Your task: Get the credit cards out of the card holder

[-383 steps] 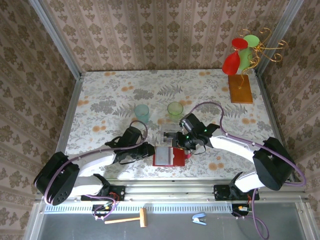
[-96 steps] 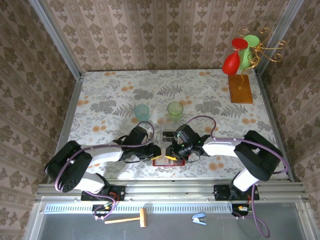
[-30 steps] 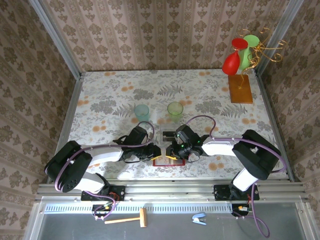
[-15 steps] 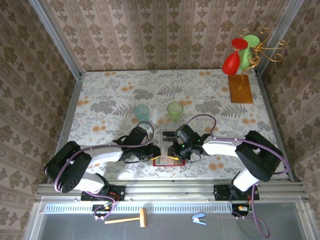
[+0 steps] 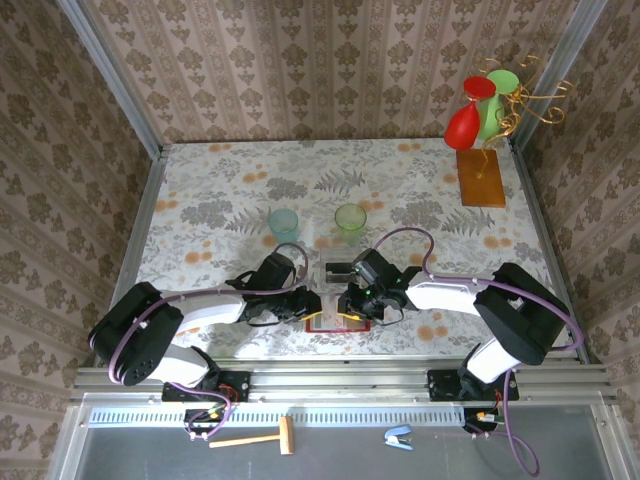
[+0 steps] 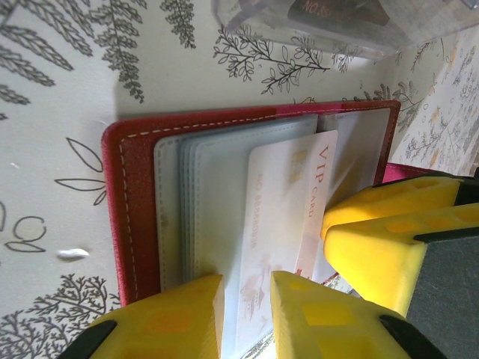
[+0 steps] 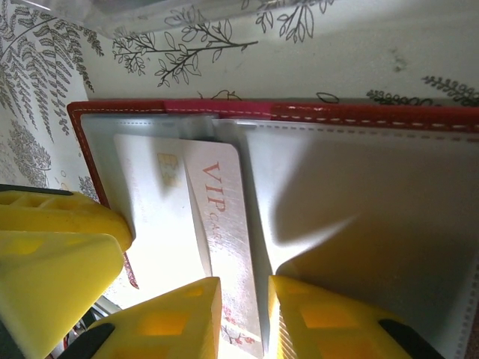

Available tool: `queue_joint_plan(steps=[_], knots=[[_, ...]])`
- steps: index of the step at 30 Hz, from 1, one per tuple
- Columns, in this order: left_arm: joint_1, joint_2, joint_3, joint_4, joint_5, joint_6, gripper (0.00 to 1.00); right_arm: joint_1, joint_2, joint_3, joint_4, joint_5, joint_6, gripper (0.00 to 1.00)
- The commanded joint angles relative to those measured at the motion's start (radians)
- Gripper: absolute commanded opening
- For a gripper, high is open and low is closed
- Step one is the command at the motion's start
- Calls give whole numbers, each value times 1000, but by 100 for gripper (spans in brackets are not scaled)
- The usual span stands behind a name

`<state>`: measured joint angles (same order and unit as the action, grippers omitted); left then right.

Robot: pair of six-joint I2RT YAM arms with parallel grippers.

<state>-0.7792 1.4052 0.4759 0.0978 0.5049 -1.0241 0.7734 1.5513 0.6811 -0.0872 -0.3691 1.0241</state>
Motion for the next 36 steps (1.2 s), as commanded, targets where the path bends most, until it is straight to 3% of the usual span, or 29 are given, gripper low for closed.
queue_joint_plan(steps=[1,36], knots=[[-6,-22,4,-12,-7,13,23,2,-28,10,-1,21,-6,22],[-26,48,27,-37,8,38,16,-66,3,-181,370,-117,95,17]])
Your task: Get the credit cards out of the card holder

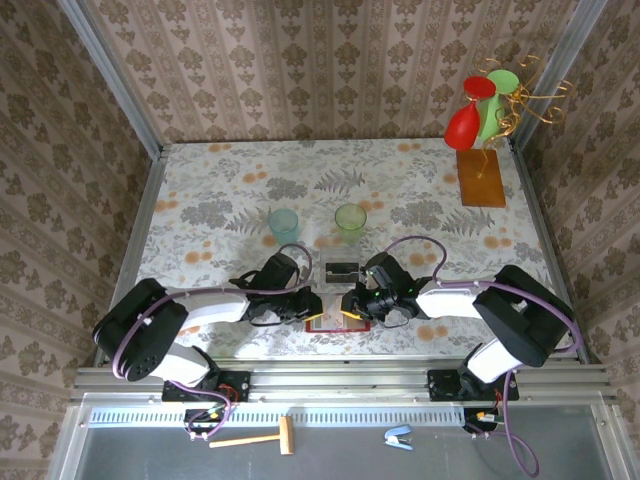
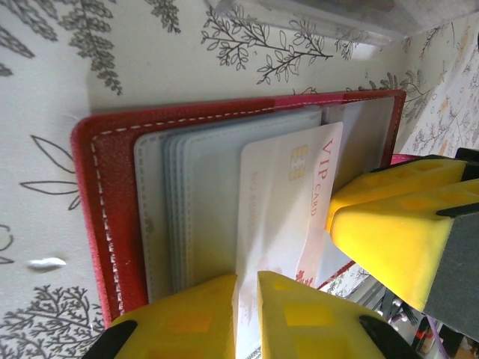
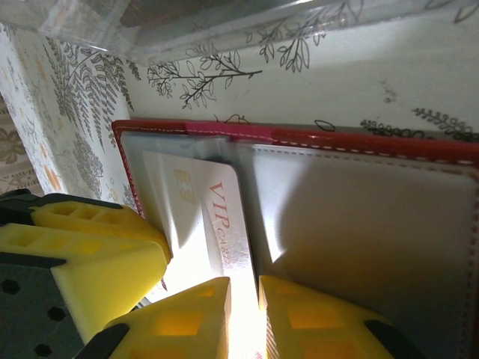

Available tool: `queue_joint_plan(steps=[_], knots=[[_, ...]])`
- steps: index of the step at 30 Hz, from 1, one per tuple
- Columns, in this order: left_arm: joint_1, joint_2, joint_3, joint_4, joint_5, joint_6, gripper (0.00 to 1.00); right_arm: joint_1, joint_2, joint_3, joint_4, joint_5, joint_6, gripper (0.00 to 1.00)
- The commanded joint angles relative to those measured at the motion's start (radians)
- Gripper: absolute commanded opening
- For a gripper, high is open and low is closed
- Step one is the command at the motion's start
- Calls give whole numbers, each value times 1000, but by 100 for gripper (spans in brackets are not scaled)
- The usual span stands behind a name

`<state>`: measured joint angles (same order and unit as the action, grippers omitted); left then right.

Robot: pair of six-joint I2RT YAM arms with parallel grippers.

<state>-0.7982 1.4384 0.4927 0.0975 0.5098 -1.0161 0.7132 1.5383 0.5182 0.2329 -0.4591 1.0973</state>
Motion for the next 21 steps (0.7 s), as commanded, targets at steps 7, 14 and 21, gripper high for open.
queue_joint_plan(steps=[7,14,21], knots=[[-7,14,9,-62,-8,42,16,-6,21,-19,68,-44,28,15],[-6,19,9,-63,-8,42,16,-6,30,-12,7,-29,11,18],[-6,20,7,-60,-7,43,15,-6,40,-5,13,-54,6,19]])
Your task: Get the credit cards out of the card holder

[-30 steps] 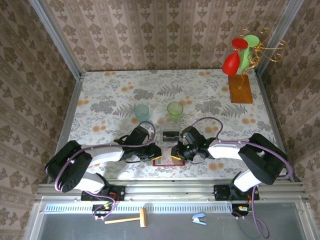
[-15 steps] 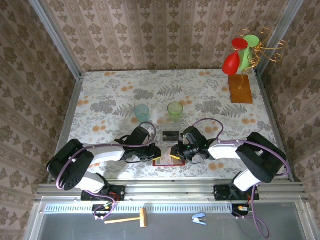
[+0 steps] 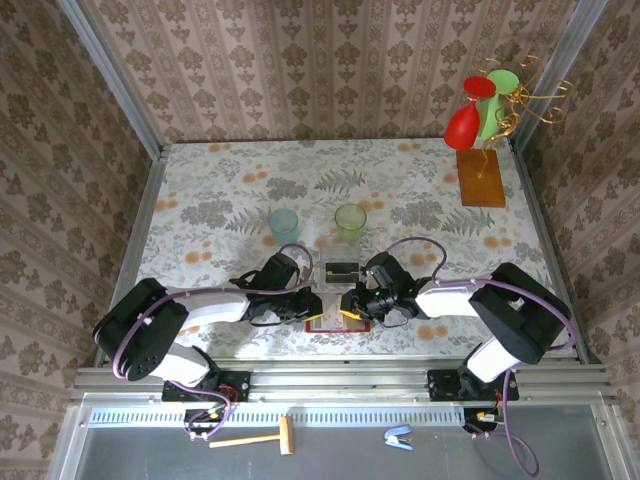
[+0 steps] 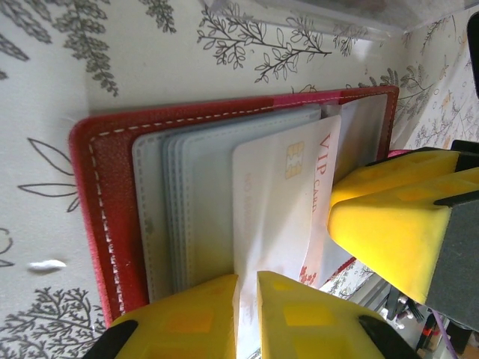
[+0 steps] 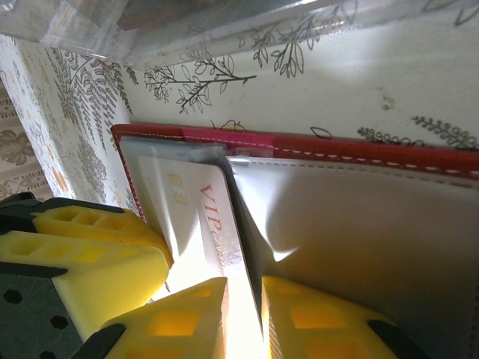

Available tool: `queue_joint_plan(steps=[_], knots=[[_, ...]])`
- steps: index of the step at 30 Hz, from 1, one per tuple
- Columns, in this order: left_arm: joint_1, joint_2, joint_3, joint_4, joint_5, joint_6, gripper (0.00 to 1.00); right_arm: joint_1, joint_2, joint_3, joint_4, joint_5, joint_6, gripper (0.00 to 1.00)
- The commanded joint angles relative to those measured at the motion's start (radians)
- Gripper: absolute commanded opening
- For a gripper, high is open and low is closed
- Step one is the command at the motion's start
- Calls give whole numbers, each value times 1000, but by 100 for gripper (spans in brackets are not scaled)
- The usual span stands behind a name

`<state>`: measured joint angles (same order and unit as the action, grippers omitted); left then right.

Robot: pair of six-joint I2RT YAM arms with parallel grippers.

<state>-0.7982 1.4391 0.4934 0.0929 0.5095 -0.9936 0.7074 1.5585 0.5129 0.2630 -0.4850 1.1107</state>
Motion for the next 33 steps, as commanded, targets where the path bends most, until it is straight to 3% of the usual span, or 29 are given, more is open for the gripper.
queue_joint_plan(steps=[1,19,33], knots=[[-6,19,6,-56,-7,21,15,0,20,1,-10,-32,-8,19],[-7,10,-1,-54,-14,15,15,1,25,11,13,-71,-8,15],[-5,-16,-12,-69,-29,10,16,-2,-44,-5,-74,-14,-48,9]])
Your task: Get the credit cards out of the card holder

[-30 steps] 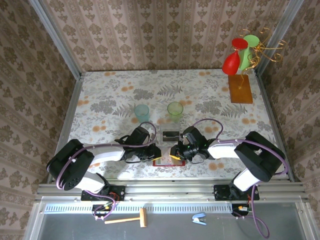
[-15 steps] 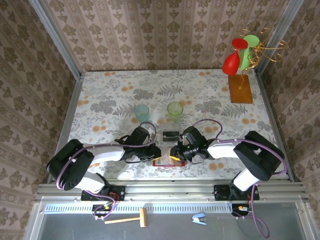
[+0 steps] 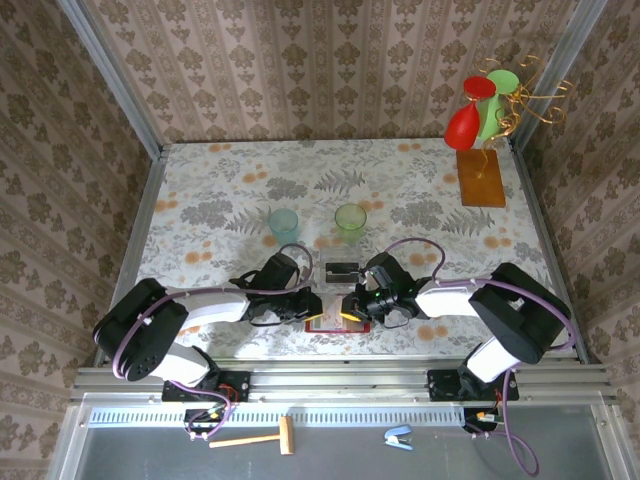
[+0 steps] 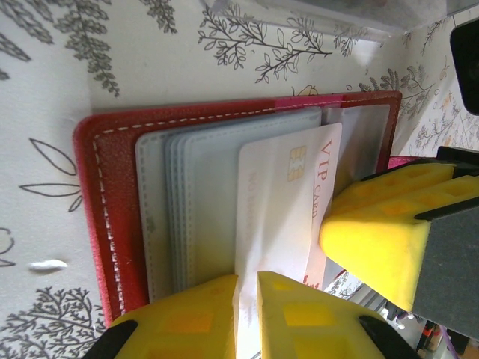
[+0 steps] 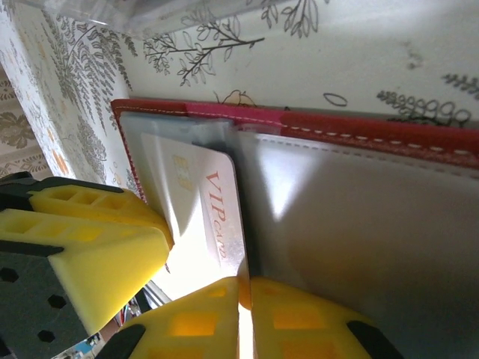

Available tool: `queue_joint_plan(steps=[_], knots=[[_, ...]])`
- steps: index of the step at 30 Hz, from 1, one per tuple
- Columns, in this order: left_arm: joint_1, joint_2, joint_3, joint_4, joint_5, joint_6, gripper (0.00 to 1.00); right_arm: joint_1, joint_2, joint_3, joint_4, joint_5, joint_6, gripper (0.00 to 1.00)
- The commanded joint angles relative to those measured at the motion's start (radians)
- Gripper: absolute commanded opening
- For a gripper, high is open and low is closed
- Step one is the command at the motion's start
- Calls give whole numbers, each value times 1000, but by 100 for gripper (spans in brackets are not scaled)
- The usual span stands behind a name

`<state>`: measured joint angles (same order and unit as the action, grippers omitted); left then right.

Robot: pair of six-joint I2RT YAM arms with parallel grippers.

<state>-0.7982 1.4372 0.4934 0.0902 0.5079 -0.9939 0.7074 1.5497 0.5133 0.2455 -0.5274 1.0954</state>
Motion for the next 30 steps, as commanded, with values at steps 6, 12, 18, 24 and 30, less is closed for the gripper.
queue_joint_plan(steps=[6,12,18,24,30], knots=[[-3,-19,-18,-66,-26,8,16,-15,-94,-10,-153,58,-75,9],[-3,-21,-18,-64,-28,5,16,-25,-186,12,-312,116,-142,8],[-3,-22,-19,-53,-25,0,16,-27,-245,40,-420,158,-185,8],[-4,-17,-21,-38,-24,-5,16,-14,-235,64,-424,156,-196,8],[-3,-10,-26,-17,-17,-13,16,24,-191,105,-413,158,-186,9]])
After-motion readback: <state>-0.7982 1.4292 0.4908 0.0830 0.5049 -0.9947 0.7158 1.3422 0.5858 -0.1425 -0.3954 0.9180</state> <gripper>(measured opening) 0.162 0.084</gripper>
